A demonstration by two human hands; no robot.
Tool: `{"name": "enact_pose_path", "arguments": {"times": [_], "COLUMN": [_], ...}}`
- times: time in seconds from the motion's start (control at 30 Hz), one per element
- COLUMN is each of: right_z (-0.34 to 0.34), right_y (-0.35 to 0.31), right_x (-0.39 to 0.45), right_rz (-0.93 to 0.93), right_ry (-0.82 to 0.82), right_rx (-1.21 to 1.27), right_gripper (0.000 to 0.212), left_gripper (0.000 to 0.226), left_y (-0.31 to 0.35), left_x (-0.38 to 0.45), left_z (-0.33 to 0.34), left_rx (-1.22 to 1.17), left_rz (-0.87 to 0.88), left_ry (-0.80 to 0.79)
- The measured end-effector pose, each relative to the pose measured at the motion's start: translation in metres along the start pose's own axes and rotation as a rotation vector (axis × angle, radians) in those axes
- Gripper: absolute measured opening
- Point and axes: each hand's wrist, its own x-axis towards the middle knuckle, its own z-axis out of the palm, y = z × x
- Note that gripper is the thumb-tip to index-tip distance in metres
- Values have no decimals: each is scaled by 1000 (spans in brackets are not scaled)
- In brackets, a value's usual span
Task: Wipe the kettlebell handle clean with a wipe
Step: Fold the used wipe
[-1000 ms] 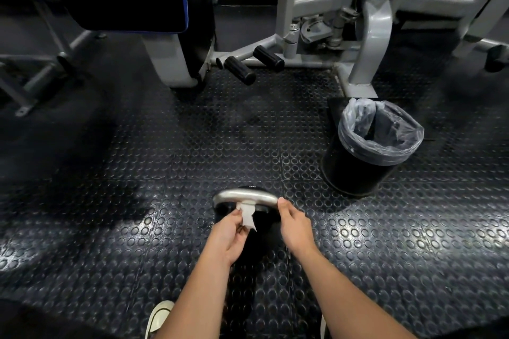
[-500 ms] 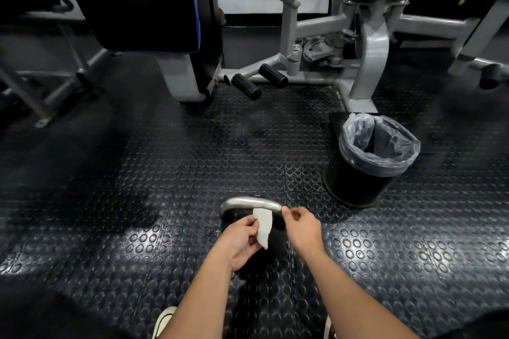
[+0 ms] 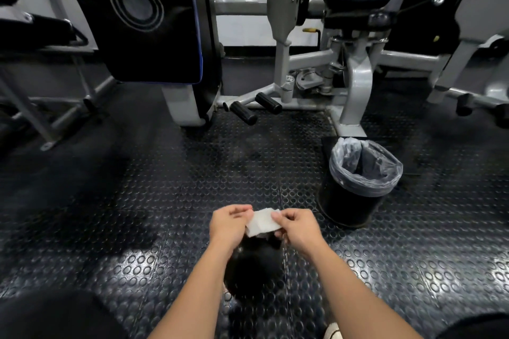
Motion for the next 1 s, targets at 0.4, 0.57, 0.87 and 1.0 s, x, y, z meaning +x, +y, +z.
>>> {"name": "enact_pose_path", "arguments": {"times": [0.4, 0.57, 0.87, 1.0], "right_z": [-21, -31, -75, -106], "right_y": [-33, -47, -84, -88], "right_x": [6, 10, 24, 45], "right_rz": [-78, -67, -122, -109], "right_ry": [10, -94, -24, 90], "right_rx": [216, 420, 288, 239], "right_gripper": [33, 20, 20, 15], "left_gripper": [15, 8, 11, 17], "left_y": [47, 60, 105, 123], "left_x": [7, 3, 8, 15], "left_z": [-6, 5, 39, 73], "left_rx": [-14, 4, 211, 306], "left_rz": [116, 135, 336, 395], "left_ry": [-58, -175, -218, -240]}}
